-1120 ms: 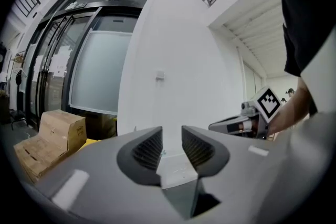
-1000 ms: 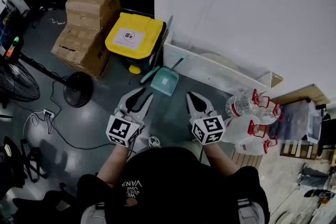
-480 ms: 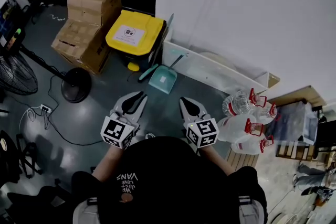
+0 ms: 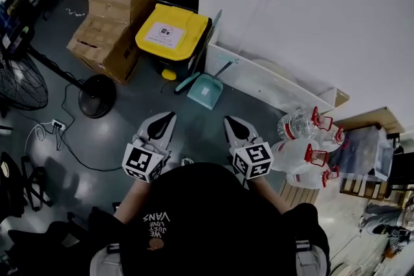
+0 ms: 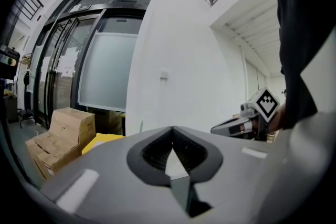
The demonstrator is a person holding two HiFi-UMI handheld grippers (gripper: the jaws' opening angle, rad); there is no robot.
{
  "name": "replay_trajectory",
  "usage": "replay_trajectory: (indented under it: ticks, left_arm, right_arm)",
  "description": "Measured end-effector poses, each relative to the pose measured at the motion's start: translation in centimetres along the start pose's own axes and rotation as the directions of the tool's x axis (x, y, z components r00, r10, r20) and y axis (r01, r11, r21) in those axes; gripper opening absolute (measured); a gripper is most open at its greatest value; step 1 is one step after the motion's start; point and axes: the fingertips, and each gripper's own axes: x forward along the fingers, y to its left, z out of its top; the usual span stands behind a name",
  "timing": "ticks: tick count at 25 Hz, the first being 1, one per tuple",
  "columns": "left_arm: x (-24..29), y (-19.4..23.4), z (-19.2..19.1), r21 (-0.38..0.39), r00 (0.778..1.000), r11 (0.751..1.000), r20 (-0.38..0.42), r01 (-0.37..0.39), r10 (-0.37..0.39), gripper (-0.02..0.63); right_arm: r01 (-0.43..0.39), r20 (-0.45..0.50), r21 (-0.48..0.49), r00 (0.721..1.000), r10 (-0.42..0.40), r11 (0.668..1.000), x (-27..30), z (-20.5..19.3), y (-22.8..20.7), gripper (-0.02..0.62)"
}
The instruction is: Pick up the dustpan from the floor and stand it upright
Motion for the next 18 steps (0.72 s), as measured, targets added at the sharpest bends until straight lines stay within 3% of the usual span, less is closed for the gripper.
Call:
replay_trajectory:
  ticks: [18]
  left_arm:
    - [0.31,0.24,-0.67,-0.018,1.0,1.0,0.005,-0.01,0.01,0.052]
  right_arm:
    - [0.004,-0.009,0.022,1.0,-0.004,1.0,1.06,-0.43,-0.35,0.002]
